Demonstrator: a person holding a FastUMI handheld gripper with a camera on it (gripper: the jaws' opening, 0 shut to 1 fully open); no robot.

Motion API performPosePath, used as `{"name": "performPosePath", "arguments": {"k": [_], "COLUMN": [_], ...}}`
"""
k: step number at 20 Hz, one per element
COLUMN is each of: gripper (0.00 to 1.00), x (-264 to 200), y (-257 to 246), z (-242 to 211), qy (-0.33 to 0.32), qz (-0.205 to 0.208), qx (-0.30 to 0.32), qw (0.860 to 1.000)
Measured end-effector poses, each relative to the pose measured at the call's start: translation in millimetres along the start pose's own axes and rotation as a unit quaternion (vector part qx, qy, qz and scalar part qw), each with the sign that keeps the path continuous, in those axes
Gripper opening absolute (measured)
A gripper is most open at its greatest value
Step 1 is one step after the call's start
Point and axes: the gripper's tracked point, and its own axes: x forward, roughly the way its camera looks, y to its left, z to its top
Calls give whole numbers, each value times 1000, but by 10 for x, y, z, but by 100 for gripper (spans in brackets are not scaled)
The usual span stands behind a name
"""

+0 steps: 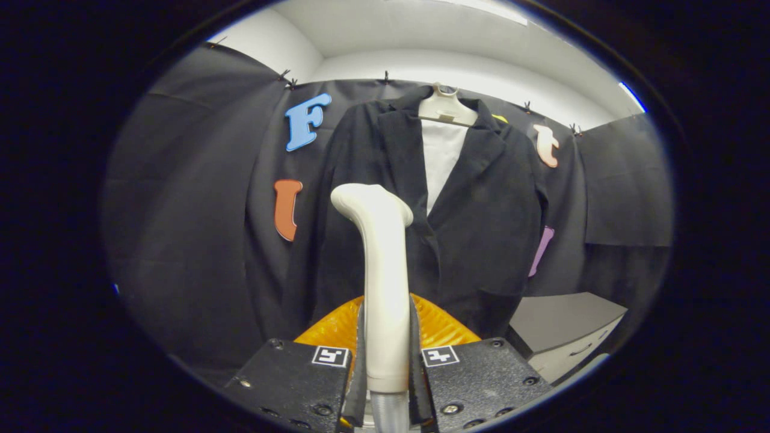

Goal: Iron the clothes twice with a garment steamer, once on the left side and once on the right side.

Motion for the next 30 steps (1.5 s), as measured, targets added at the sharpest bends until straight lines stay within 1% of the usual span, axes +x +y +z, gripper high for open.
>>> {"name": "performPosePath", "arguments": {"k": [1, 2, 4, 17, 20, 25, 27, 30], "gripper": [31, 31, 31, 31, 31, 31, 31, 31], "x": [10, -20, -31, -297, -392, -492, -516, -597], "y": [0, -15, -11, 113, 182, 250, 296, 363], "z": [-132, -228, -363, -1384, -1690, -2186, -2294, -2461], "qy": [17, 21, 30, 102, 135, 186, 199, 221], "qz": [0, -3, -7, 6, 21, 28, 32, 48], "qx": [5, 12, 5, -9, -4, -20, -28, -18], "qw": [1000, 1000, 1000, 995, 991, 982, 979, 974]}}
